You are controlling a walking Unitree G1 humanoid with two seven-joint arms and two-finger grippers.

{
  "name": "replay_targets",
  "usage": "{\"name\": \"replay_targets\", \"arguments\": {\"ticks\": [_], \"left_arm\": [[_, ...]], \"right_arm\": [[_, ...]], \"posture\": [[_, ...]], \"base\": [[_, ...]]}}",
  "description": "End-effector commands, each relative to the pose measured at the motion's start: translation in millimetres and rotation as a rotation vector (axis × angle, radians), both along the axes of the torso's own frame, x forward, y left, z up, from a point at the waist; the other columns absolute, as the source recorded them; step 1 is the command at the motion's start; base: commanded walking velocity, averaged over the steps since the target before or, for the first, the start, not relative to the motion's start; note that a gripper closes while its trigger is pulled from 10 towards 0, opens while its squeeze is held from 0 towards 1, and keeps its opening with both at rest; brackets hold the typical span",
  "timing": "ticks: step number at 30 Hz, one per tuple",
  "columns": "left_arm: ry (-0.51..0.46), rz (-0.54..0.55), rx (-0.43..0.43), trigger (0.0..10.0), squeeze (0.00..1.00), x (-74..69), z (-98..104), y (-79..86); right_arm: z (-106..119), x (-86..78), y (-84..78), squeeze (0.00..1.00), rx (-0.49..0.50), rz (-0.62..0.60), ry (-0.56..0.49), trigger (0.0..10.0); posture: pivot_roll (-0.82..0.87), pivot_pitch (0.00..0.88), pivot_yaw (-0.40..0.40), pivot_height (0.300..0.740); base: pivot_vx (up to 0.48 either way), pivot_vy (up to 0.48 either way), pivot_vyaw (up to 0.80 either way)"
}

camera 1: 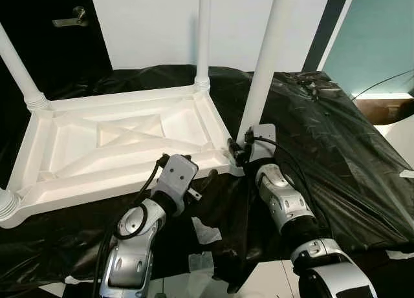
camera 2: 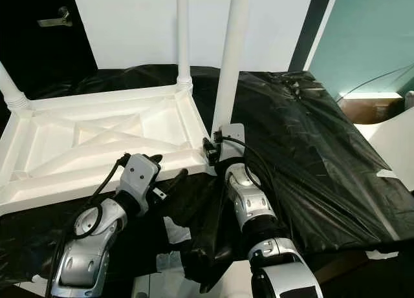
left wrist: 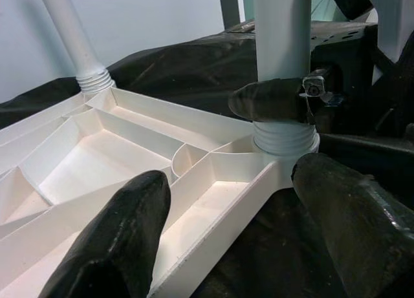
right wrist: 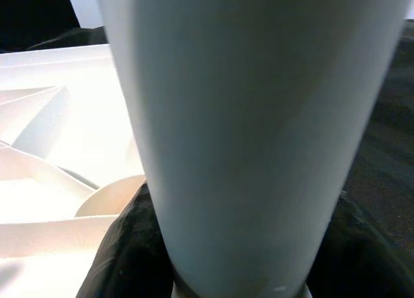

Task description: Building children table

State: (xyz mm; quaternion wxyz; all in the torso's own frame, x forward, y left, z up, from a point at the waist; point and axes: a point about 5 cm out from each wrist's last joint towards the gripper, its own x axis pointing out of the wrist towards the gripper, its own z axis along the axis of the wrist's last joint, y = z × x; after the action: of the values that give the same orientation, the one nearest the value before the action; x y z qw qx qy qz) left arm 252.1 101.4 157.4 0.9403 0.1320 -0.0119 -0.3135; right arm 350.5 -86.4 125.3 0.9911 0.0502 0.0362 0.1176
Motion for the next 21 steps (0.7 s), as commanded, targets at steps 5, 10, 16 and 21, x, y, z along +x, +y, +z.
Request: {"name": "replay_targets", "arguments": {"ticks": [5,10,16,21], "left_arm": [[-0.031,0.126,-0.017,10.0,0.00,4.4,0.5,3.3],[-0.038,0.126,-0.015,10.0,0.00,7.4,1.2,2.0],[-0.038,0.128,-0.017,10.0,0.00,7.5,1.1,1.7],[-0.036,0.128,-0.019,10.0,0.00,7.3,0.1,2.3]], "right_arm": [[-16.9,-8.3,-1.8,0.00,0.007,-0.030,0.094,10.0],[-7.6,-5.8,0.1,1.00,-0.024,-0.007,0.028,10.0],[1.2,-5.3,-8.3,1.00,-0.010,0.044,-0.030,10.0],[11.7,-3.4,-25.7,0.00,0.000,0.223,-0.079,10.0]], "posture": [[0.15,0.000,-0.052,0.740],[0.15,0.000,-0.056,0.740],[0.15,0.000,-0.057,0.740],[0.14,0.000,-0.055,0.740]], "base": [[0.000,0.000,0.00],[0.000,0.000,0.00],[0.000,0.000,0.00],[0.000,0.000,0.00]]}}
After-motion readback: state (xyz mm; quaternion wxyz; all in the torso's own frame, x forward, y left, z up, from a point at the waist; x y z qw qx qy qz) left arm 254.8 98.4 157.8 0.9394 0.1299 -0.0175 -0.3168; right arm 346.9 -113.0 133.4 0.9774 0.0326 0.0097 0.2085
